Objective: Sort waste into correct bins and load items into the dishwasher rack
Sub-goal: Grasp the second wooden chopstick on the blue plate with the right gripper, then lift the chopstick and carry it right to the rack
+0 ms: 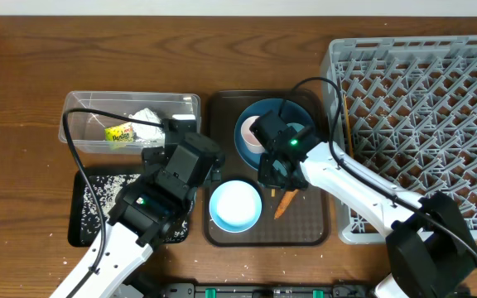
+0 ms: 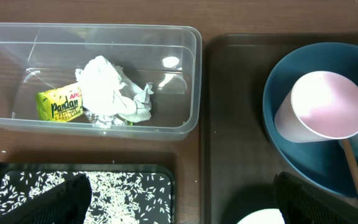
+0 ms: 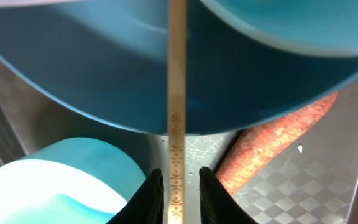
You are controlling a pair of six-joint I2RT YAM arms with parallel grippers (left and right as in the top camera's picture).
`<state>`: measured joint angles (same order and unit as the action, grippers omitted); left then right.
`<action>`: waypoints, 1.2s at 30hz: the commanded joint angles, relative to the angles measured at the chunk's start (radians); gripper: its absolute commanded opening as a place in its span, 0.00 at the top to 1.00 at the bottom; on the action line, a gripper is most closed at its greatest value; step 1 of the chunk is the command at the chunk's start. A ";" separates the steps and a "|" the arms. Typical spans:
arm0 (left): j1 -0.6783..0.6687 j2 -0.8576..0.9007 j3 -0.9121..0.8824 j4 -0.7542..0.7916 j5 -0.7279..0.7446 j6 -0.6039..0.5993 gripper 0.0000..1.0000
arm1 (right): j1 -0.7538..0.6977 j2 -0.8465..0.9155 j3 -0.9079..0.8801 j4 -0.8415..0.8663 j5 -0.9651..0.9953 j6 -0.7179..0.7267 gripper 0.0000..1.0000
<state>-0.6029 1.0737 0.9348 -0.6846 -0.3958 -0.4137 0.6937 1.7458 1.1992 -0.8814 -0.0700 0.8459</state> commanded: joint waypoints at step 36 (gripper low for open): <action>0.004 0.004 0.019 -0.002 -0.013 0.013 0.05 | -0.009 -0.124 -0.005 0.004 0.011 -0.079 0.99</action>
<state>-0.6029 1.0737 0.9348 -0.6846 -0.3958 -0.4137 0.6926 1.6791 1.1946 -0.8783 -0.0704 0.8143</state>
